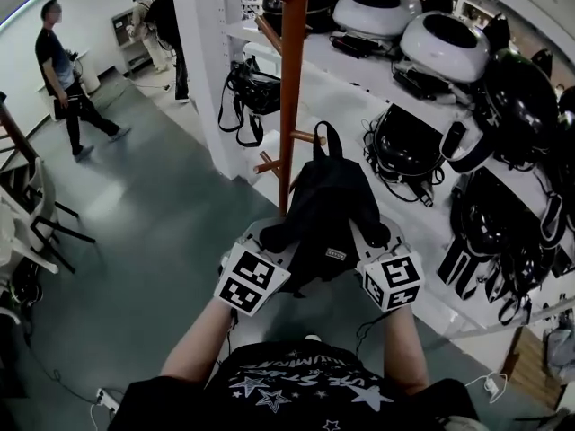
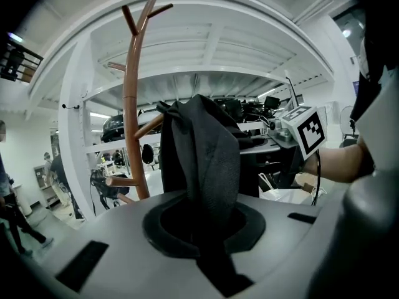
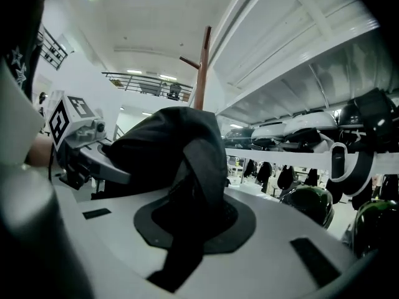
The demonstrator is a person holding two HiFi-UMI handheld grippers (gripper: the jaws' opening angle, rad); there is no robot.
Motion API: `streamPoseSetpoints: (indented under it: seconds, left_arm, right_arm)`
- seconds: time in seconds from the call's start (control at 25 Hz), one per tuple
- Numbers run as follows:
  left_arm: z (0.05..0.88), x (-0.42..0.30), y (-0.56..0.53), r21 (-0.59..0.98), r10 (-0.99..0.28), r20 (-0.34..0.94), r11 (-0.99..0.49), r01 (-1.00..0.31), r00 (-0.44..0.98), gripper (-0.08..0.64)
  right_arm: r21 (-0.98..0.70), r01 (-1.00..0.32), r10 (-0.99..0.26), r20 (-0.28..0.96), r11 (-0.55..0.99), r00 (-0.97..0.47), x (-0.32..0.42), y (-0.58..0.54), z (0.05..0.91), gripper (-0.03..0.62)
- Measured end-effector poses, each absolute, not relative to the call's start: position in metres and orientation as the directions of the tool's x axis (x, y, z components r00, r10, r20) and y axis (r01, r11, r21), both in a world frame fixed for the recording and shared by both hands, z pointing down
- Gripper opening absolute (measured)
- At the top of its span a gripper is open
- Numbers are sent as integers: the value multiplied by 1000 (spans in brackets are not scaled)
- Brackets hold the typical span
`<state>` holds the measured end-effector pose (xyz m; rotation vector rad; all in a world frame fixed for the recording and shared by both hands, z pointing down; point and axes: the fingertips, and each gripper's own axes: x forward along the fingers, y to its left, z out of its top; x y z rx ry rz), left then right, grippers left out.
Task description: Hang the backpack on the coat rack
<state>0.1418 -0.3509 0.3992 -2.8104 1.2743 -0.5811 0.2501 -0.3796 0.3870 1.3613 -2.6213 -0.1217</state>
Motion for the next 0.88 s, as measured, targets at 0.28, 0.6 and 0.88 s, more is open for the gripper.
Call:
streamPoseSetpoints:
  seconds: [0.28,0.6,0.88]
  left_arm:
    - [408,143,-362,-139,-761,359,-616,-775,540,57]
    - [419,128,-380,-115,-787,389,-557,-822,479,57]
    - [430,113,-389,-104,-797,414,-521,-848,439,57]
  right_arm:
    - [128,-756,-766,133,642,-628,249,-399,397,52]
    - [104,-703,-710,153,703,-688,232,-424,410,52]
    - [81,-669,-671,174,739,-721,215,-438,422,52]
